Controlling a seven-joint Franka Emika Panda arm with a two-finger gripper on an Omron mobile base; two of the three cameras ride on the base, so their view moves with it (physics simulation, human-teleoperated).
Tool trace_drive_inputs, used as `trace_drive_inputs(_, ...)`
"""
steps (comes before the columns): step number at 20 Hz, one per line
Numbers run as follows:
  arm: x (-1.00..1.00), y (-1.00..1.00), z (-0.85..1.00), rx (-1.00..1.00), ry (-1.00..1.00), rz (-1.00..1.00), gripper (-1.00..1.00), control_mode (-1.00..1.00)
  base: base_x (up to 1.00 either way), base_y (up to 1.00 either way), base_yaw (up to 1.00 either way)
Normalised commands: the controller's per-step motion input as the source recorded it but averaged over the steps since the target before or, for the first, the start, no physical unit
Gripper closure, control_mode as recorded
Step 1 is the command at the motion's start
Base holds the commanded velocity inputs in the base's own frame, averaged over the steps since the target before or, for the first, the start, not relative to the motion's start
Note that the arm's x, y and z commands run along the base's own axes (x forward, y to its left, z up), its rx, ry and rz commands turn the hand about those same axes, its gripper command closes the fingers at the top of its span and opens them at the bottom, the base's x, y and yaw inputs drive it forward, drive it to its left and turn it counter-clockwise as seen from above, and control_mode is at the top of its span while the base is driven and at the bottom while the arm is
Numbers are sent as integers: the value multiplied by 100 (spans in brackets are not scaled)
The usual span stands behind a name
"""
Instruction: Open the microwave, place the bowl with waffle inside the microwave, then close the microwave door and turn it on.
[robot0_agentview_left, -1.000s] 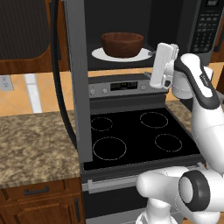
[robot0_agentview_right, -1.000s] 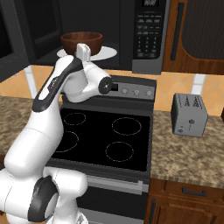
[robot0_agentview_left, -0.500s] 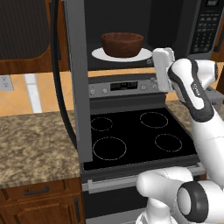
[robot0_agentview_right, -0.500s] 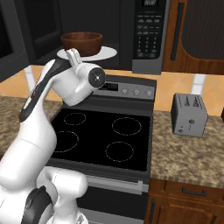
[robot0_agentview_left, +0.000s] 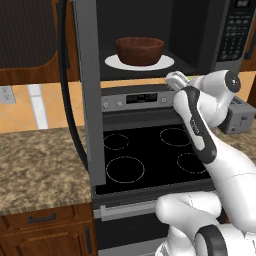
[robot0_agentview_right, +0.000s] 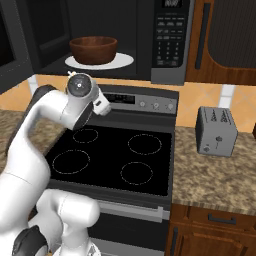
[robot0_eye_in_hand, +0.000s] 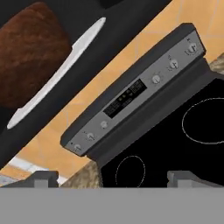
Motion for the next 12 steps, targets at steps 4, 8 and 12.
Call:
trace_drive_inputs(4,-3,0,-62,-48,0,-15,-100,-100,0,0,0)
trace_drive_inputs(8,-2,0,-57,-45,-1,-14,-100,-100,0,0,0)
trace_drive_inputs(12,-2,0,-62,-35,-4,-2,-100,-100,0,0,0)
